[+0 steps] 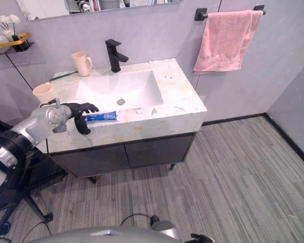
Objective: Organize the bathroom.
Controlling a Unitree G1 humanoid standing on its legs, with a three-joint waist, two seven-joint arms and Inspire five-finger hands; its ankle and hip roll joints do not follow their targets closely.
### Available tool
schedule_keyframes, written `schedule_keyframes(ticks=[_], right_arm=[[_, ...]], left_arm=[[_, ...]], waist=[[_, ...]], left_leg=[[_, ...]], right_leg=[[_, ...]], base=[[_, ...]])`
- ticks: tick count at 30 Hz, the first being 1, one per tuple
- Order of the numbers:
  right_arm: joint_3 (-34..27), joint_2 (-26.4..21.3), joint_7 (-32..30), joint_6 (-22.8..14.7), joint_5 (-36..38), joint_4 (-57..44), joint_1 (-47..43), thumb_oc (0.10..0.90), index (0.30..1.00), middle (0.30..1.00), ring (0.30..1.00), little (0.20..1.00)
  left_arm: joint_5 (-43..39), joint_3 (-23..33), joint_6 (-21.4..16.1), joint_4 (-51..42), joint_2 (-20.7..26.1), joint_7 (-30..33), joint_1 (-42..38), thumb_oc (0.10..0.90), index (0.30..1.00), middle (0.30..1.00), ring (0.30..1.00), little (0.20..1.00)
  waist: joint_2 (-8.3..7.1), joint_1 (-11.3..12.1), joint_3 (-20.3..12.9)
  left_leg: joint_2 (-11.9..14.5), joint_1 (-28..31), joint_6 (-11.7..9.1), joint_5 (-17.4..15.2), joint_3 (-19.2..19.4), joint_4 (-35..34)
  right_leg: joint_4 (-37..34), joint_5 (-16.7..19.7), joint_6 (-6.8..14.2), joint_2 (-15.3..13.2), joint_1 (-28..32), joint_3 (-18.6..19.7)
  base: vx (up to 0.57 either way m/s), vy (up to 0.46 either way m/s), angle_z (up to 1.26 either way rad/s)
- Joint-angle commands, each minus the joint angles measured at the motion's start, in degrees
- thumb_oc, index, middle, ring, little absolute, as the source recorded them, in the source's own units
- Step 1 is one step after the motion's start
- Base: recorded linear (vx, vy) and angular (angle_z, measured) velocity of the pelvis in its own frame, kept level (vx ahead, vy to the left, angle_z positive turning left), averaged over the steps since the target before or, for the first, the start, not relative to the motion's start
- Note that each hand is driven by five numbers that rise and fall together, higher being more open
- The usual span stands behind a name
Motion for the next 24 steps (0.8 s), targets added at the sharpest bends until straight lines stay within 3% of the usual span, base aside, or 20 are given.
schedule_keyframes(ticks=[1,6,7,8,9,24], right_arm=[[1.2,-1.7,-0.8,-0.4,-1.8,0.1,-0.2,0.8,0.9,0.9,0.9,0.9],[1.2,-1.6,-0.7,-0.2,-2.0,0.2,-0.4,0.8,0.9,0.9,0.9,0.9],[1.2,-1.6,-0.6,-0.1,-2.1,0.3,-0.6,0.8,0.9,0.9,0.9,0.9],[1.3,-1.6,-0.6,-0.1,-2.1,0.4,-0.7,0.8,0.9,0.9,0.9,0.9],[1.4,-1.5,-0.6,0.0,-2.1,0.4,-0.7,0.8,0.9,0.9,0.9,0.9],[0.4,-1.6,-1.2,-0.5,0.9,0.7,-0.5,0.8,0.9,0.9,0.9,0.9]], left_arm=[[0.7,6.8,0.3,2.5,5.8,2.2,-9.6,0.8,0.9,0.9,0.9,0.9],[0.1,5.7,-0.3,3.3,7.0,0.9,-12.0,0.8,0.9,0.9,0.9,0.9],[0.6,5.4,-0.5,3.9,7.1,0.2,-12.5,0.562,0.542,0.542,0.542,0.542],[0.8,5.2,-0.5,4.1,7.0,0.0,-12.7,0.525,0.488,0.488,0.488,0.488],[0.9,4.9,-0.6,4.6,6.9,-0.2,-13.0,0.4,0.3,0.3,0.3,0.3],[6.9,4.8,-0.9,5.2,4.5,-0.4,-9.7,0.4,0.3,0.3,0.3,0.3]], waist=[[-1.49,0.1,-2.2],[-1.31,0.2,-2.4],[-1.23,0.1,-2.5],[-1.2,0.1,-2.6],[-1.18,0.1,-2.6],[-1.54,-0.4,-2.5]], left_leg=[[-3.2,1.4,1.2,-2.8,3.4,4.8],[-3.2,1.6,1.1,-2.8,3.5,4.6],[-3.2,1.6,1.1,-2.8,3.5,4.7],[-3.2,1.6,1.1,-2.8,3.5,4.6],[-3.2,1.6,1.1,-2.8,3.6,4.6],[-3.2,1.8,1.4,-3.0,4.1,4.4]], right_leg=[[-0.3,-1.6,0.3,-0.2,0.8,1.6],[-0.3,-1.7,0.5,-0.2,0.9,1.7],[-0.3,-1.6,0.5,-0.2,0.8,1.7],[-0.3,-1.6,0.5,-0.1,0.8,1.7],[-0.3,-1.6,0.5,-0.1,0.8,1.8],[-0.3,-1.6,0.5,0.1,0.5,2.1]], base=[[0.0,0.0,0.0],[0.0,0.0,0.0],[0.0,0.0,0.0],[0.0,0.0,0.0],[0.0,0.0,0.0],[0.0,0.0,0.0]])
